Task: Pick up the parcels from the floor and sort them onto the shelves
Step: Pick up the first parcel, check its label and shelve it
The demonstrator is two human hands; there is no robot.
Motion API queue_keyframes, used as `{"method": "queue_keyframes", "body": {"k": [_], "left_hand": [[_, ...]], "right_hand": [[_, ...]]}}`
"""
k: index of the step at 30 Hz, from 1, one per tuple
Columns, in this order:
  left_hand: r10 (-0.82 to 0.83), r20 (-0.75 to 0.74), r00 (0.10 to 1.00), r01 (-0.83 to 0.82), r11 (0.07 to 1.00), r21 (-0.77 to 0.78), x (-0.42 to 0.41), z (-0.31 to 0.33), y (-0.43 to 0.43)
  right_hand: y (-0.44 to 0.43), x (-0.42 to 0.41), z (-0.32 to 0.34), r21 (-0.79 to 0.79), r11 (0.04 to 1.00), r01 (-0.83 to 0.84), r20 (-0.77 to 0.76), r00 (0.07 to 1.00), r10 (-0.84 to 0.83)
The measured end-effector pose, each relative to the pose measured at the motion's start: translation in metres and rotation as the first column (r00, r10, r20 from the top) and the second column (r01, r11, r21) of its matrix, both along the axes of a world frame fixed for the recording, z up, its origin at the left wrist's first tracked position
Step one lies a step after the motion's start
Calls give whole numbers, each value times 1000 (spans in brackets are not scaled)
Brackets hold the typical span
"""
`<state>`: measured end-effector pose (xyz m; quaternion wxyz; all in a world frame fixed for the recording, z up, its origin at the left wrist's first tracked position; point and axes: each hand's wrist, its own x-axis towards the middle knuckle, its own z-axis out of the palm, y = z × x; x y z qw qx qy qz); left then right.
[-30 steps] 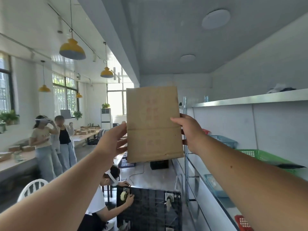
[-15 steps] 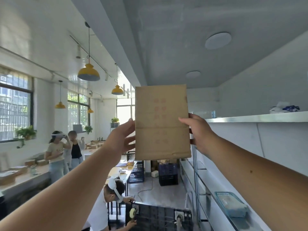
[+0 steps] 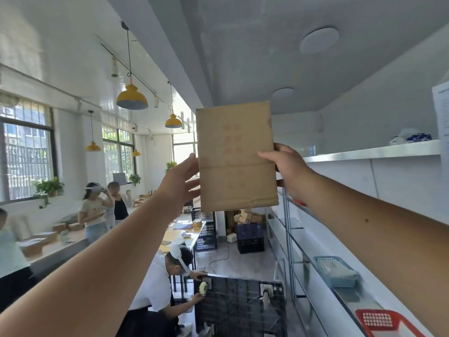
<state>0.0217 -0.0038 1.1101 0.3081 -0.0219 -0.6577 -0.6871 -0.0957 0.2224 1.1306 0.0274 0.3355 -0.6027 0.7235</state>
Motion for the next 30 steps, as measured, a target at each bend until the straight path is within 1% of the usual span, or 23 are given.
{"method": "queue_keyframes", "body": {"k": [5, 12, 15, 17, 18, 22, 24, 27, 30], "left_hand": [[-2, -36, 999, 3, 1000, 27, 4, -5, 0], [30, -20, 999, -30, 999, 15, 7, -11, -2], [42, -17, 999, -42, 999, 5, 10, -12, 1], [59, -32, 998, -59, 998, 13, 9, -14, 2], [67, -36, 997, -67, 998, 8, 10, -15, 4], [129, -57, 990, -134, 986, -101, 4, -22, 3], [117, -82, 990, -122, 990, -68, 0, -25, 0], [123, -100, 987, -118, 992, 53, -10, -26, -3], [125, -106, 986, -118, 990, 73, -13, -25, -2]], "right_hand": [[0, 9, 2, 29, 1000, 12, -25, 1000, -12], [-4, 10, -10, 47, 998, 28, 19, 999, -29], [-2, 9, -13, 22, 1000, 11, 22, 1000, -11], [-3, 8, -15, -27, 1000, 14, 28, 1000, -13], [-3, 8, -16, -47, 999, 22, 32, 999, -20], [-5, 11, -17, -74, 996, 45, 29, 999, -43], [-7, 12, -19, -85, 995, 57, 6, 998, -57], [-9, 10, -22, -119, 988, 95, 0, 995, -96], [-11, 9, -25, -149, 976, 156, 7, 988, -157]]}}
